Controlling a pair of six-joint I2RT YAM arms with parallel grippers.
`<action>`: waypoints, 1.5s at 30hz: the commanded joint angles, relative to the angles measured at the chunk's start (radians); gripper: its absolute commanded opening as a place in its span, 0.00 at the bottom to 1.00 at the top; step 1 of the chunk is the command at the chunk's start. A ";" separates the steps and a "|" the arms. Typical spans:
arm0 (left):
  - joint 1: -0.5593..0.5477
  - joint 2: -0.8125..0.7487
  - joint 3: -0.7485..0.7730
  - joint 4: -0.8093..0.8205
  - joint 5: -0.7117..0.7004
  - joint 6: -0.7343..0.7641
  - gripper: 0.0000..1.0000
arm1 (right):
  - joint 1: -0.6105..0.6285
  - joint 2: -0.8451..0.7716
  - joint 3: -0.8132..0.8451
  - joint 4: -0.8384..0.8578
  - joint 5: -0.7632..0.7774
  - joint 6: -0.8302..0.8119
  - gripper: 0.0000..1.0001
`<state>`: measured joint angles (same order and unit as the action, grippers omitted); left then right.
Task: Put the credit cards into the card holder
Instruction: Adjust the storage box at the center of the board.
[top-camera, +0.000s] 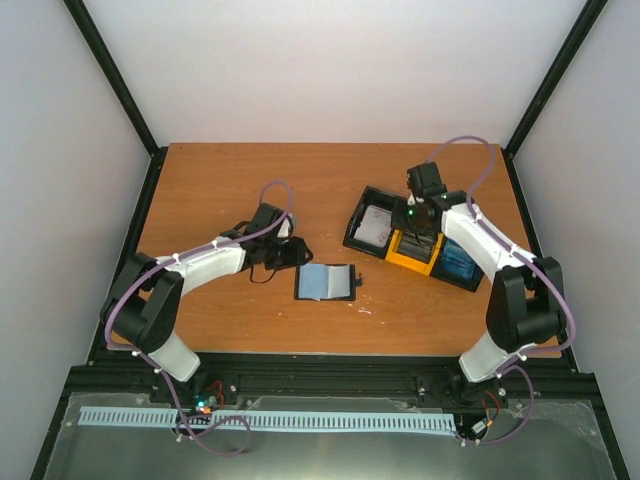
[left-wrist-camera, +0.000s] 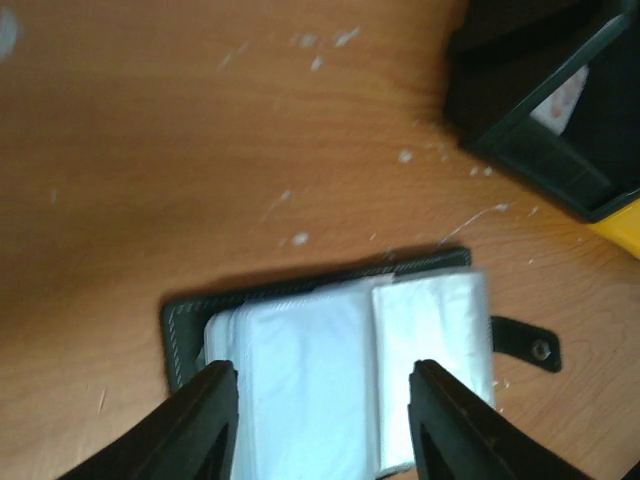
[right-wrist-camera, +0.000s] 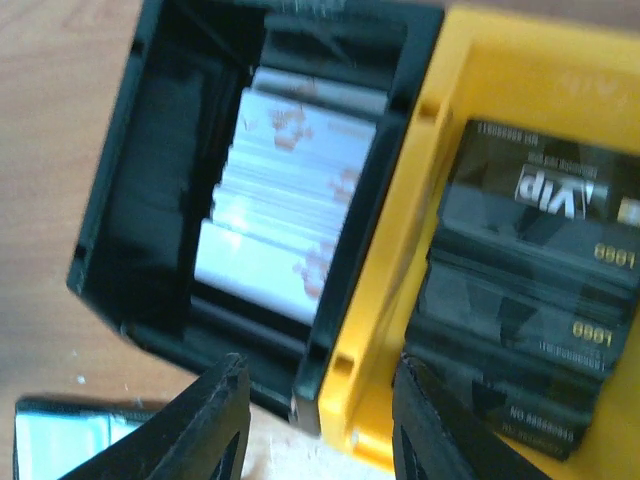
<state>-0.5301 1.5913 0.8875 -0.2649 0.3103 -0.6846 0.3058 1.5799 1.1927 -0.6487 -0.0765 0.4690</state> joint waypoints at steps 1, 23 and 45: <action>0.007 0.029 0.123 -0.033 -0.037 0.031 0.51 | -0.031 0.068 0.120 -0.050 0.005 -0.063 0.40; 0.078 -0.101 0.173 -0.099 0.059 0.404 0.61 | -0.229 0.236 0.203 -0.176 -0.005 -0.654 0.47; 0.145 -0.163 0.114 -0.052 0.018 0.447 0.61 | 0.007 0.342 0.250 -0.197 -0.129 -0.765 0.43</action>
<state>-0.3977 1.4479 1.0080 -0.3492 0.3408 -0.2554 0.2539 1.9175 1.4052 -0.8890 -0.1440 -0.2878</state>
